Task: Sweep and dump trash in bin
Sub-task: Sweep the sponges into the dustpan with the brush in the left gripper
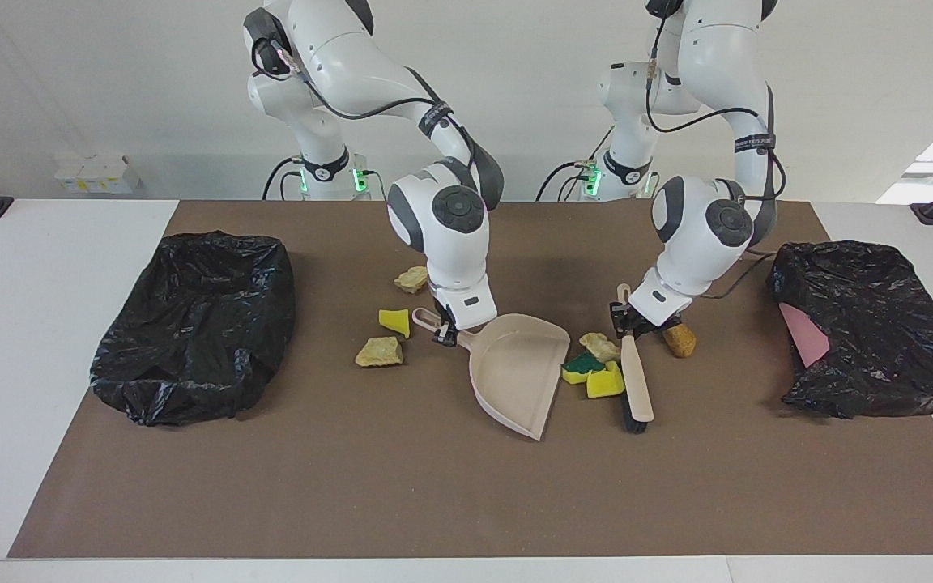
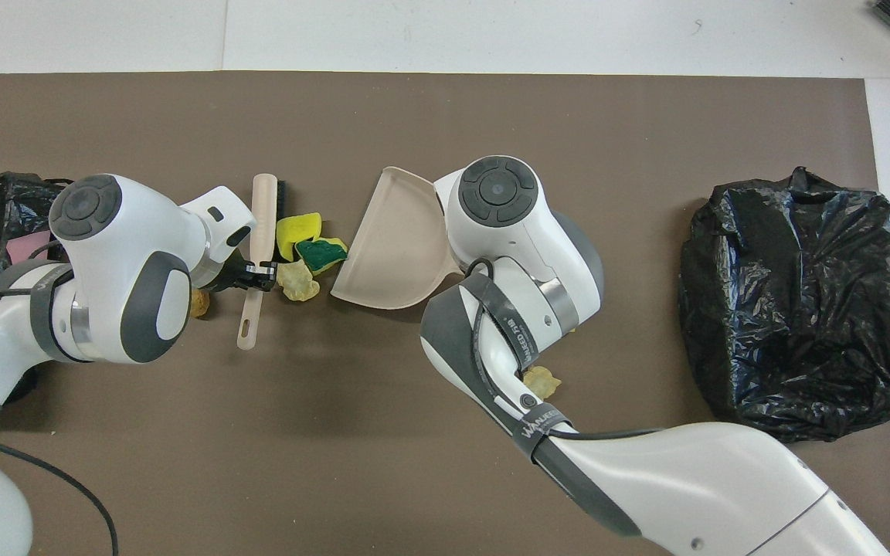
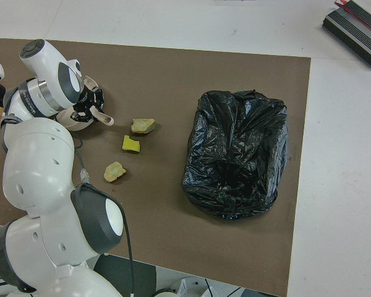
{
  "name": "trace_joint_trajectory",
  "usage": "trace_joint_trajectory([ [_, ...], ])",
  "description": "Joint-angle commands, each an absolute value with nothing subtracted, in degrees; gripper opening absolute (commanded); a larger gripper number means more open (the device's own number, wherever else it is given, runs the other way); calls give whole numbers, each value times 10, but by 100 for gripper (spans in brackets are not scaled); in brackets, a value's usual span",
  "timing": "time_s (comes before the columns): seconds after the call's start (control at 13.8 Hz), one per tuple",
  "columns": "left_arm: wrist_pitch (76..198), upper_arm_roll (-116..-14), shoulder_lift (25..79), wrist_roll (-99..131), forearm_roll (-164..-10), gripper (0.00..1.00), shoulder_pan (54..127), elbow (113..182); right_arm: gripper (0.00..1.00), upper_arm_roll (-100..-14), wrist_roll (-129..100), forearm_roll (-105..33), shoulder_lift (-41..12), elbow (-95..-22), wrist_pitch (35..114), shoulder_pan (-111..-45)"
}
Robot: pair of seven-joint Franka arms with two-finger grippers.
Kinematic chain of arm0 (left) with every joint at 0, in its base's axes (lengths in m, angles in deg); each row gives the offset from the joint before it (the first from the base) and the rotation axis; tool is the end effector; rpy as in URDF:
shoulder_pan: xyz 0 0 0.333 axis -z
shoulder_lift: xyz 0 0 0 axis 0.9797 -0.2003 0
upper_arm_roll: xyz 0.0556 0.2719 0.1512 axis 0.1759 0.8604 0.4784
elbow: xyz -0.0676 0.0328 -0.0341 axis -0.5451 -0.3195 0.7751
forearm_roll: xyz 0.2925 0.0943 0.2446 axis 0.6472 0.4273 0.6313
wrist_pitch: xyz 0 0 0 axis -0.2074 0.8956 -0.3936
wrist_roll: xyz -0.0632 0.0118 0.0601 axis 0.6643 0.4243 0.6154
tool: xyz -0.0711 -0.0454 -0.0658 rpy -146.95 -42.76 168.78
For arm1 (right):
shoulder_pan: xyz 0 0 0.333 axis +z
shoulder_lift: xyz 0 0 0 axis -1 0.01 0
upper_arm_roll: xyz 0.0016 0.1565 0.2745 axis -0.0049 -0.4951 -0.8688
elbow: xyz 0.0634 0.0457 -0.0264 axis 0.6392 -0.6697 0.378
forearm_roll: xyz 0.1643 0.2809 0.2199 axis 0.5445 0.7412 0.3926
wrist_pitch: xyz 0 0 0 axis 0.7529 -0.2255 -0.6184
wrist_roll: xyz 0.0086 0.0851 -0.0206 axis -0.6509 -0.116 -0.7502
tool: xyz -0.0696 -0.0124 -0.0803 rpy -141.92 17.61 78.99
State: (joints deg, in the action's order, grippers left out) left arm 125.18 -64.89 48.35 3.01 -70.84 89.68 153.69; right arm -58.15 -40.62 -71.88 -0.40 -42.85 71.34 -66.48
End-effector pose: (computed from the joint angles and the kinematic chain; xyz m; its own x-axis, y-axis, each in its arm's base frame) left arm 0.5701 -0.1487 0.3396 0.9933 -0.1064 -0.0446 -0.0994 -0.9854 0.1379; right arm 0.5991 0.3406 0.3603 0.3937 0.9182 -0.0425 0.9188 -0.3946 -0.0138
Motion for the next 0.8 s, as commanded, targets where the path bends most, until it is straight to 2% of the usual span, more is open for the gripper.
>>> trace_joint_trajectory([
  [0.0, 1240, -643, 498, 43, -722, 0, 906, 1554, 0, -585, -421, -728, -22, -450, 726, -670],
  [0.44, 1231, -655, 502, 122, -795, 0, 984, 1544, 0, -584, -467, -761, -22, -444, 713, -674],
  [0.73, 1232, -674, 519, 144, -800, 0, 978, 1525, 0, -584, -496, -784, -22, -443, 706, -676],
])
